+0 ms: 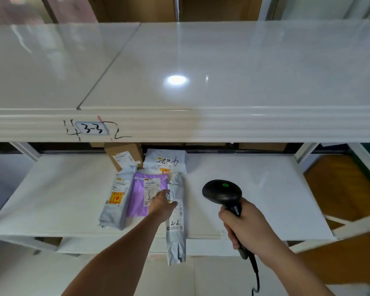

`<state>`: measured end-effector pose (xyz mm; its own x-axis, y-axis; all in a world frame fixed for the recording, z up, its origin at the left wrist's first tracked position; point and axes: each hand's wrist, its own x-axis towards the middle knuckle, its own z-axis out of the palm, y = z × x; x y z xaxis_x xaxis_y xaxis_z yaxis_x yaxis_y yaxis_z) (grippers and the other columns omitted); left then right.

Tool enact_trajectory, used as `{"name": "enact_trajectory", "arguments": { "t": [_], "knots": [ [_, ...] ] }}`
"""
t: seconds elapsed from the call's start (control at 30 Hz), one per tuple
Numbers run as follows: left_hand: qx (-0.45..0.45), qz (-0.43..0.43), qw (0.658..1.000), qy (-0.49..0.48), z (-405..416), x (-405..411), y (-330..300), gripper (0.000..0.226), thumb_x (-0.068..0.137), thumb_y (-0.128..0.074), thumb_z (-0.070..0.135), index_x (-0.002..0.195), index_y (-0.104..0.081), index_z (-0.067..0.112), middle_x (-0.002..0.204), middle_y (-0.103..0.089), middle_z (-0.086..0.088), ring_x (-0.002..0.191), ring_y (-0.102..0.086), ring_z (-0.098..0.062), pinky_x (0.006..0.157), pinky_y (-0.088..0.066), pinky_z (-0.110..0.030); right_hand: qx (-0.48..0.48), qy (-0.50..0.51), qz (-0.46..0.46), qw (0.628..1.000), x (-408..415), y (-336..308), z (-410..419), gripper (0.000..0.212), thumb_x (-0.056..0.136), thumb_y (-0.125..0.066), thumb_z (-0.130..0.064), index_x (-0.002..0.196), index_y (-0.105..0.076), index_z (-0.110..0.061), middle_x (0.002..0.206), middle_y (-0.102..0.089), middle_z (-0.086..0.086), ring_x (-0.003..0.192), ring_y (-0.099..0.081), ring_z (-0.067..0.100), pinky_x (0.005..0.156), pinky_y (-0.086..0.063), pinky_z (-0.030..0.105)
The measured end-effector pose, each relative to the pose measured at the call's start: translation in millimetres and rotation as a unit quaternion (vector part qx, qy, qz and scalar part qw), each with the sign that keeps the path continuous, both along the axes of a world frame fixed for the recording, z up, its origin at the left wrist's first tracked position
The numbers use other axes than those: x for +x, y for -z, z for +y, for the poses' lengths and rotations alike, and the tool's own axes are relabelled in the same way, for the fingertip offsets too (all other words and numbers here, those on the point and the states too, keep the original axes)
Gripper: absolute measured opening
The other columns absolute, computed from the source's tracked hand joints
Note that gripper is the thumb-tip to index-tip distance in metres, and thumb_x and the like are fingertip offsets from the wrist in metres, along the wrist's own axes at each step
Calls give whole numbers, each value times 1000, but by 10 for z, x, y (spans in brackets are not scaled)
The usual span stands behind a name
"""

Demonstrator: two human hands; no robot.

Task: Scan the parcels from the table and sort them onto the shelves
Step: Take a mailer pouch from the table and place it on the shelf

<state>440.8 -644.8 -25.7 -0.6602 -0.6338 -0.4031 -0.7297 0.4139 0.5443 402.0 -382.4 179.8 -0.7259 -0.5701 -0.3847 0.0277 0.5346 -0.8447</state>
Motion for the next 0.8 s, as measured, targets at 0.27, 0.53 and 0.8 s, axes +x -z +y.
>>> {"name": "enact_trajectory", "arguments": {
  "t": [0.27,0.53,0.8],
  "knots": [
    [-156,-104,947,261,441,-13,-350,79,102,-49,60,165,-23,21,174,-15,-7,160,-15,-29,128,-19,-44,-3,67,6,998,316,-137,470,6,93,-53,-14,91,-55,-9,57,-56,9,44,-52,21,49,-48,29],
    [-42,-62,994,81,705,90,-303,58,96,-62,44,146,-50,17,149,-51,-13,137,-51,-35,110,-45,-41,-38,119,3,992,518,-205,928,6,94,-56,-11,98,-56,-6,58,-53,9,47,-51,21,50,-51,31],
    [179,-112,955,-209,651,884,1120,107,47,-77,61,125,-59,-8,119,-69,-27,105,-69,-38,88,-59,-42,7,62,7,998,390,-1,810,6,93,-55,-15,92,-54,-9,54,-54,10,44,-52,23,57,-52,37]
  ]
}}
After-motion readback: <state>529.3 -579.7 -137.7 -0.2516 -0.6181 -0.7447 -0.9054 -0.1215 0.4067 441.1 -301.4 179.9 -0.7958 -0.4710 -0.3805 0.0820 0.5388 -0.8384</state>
